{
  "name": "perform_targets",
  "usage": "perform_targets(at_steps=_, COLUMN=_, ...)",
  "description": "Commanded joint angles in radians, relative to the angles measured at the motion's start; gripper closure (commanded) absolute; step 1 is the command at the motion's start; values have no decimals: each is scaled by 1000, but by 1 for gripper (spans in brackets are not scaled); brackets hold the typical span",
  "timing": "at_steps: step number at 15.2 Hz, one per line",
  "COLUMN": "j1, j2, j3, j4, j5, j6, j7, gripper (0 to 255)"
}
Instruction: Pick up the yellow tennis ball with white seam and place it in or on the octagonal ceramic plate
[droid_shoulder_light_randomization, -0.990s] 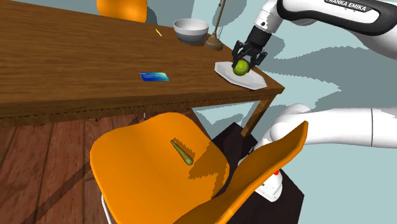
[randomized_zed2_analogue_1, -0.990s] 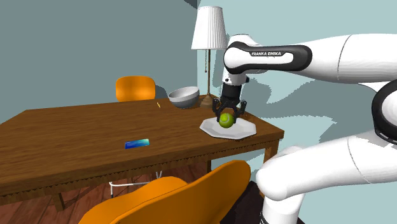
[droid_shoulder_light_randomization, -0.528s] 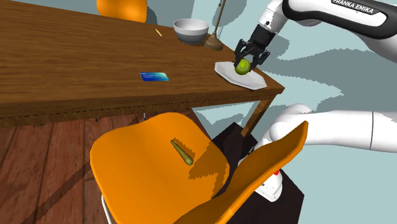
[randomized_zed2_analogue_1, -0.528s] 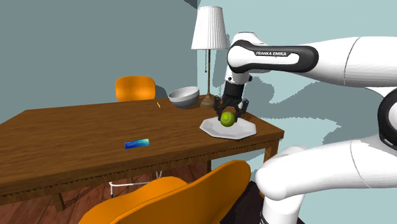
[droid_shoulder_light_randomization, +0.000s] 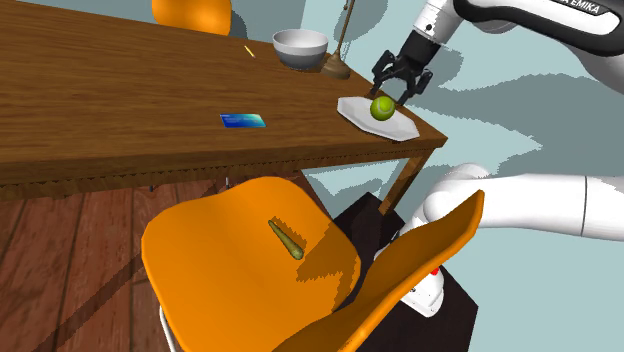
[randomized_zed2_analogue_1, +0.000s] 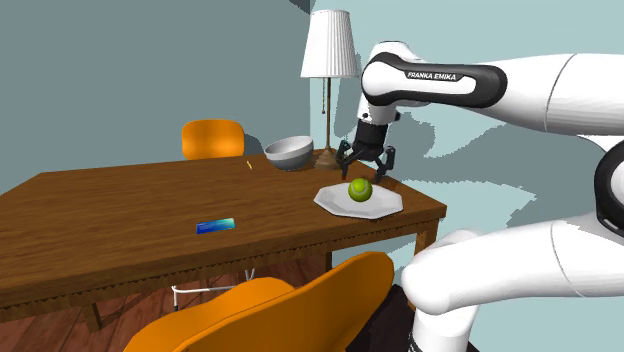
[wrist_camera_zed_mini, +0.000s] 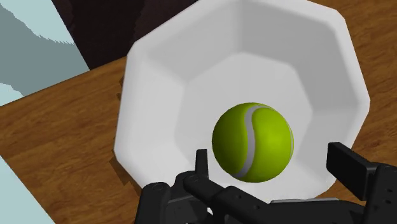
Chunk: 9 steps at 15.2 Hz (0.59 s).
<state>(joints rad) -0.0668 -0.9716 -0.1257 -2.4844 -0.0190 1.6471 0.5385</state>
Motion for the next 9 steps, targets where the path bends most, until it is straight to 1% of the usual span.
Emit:
perform_targets(at_steps=1, j1=3, j2=9, j3=5, j4=67, j5=5, j6=-56, j7=4, gripper=0)
perform_targets(at_steps=2, j1=4, j2=16, j3=5, j4=98, j5=6, j6=-80, j7=4, gripper=0)
perform_targets(at_steps=9, j1=3, j2=16, j3=5, j4=98, j5=6, j6=-80, j7=4, gripper=0)
